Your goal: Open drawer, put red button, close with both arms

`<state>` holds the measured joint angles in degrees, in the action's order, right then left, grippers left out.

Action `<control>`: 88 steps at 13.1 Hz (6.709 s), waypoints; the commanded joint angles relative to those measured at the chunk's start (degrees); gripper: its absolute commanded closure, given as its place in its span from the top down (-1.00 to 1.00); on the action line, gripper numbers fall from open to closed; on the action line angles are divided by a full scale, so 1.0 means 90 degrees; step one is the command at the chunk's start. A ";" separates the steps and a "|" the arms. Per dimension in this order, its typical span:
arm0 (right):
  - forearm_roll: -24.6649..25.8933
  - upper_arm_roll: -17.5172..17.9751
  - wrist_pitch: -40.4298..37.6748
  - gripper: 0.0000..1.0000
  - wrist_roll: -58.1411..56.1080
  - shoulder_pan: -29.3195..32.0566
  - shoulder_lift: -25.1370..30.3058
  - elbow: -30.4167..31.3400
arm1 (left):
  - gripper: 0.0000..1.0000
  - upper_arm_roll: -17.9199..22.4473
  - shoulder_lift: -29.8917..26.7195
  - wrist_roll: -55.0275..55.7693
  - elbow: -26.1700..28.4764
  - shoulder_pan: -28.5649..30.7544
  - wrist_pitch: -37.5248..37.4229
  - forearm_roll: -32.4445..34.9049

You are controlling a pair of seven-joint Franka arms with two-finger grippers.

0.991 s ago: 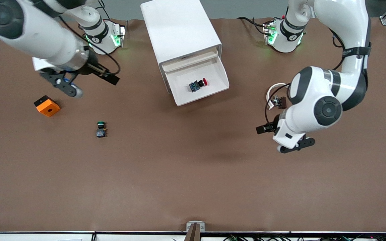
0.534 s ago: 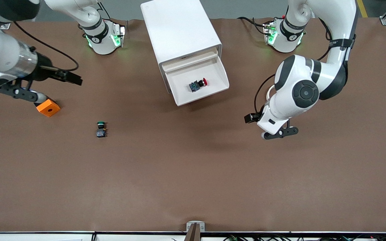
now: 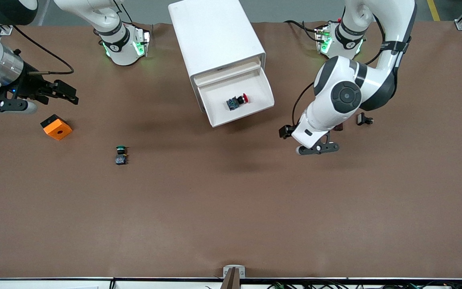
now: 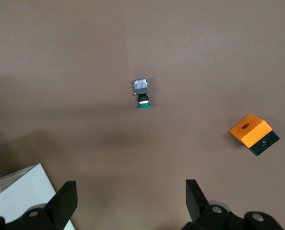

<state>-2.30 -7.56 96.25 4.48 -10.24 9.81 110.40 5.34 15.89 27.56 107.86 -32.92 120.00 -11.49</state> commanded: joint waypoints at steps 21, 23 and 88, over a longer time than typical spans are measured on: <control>0.0285 0.0118 -0.0254 1.00 -0.0596 0.0717 -0.0046 -0.0968 | 1.00 -0.1071 0.0774 0.3264 0.0467 -0.1927 0.1032 0.0095; 0.0285 0.0118 -0.0254 1.00 -0.0596 0.0776 -0.0046 -0.0987 | 1.00 -0.1285 0.0774 0.3567 0.0467 -0.1968 0.1022 0.0095; 0.0061 0.0284 -0.0469 1.00 -0.0947 0.1196 -0.0280 -0.1505 | 1.00 -0.1511 -0.2821 -0.2340 -0.1231 0.4038 -0.3890 0.1081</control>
<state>-1.00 -5.21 92.94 -3.18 -0.10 8.09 98.46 -7.62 -10.94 7.65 99.36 2.05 85.26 -1.20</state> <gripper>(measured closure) 0.000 0.000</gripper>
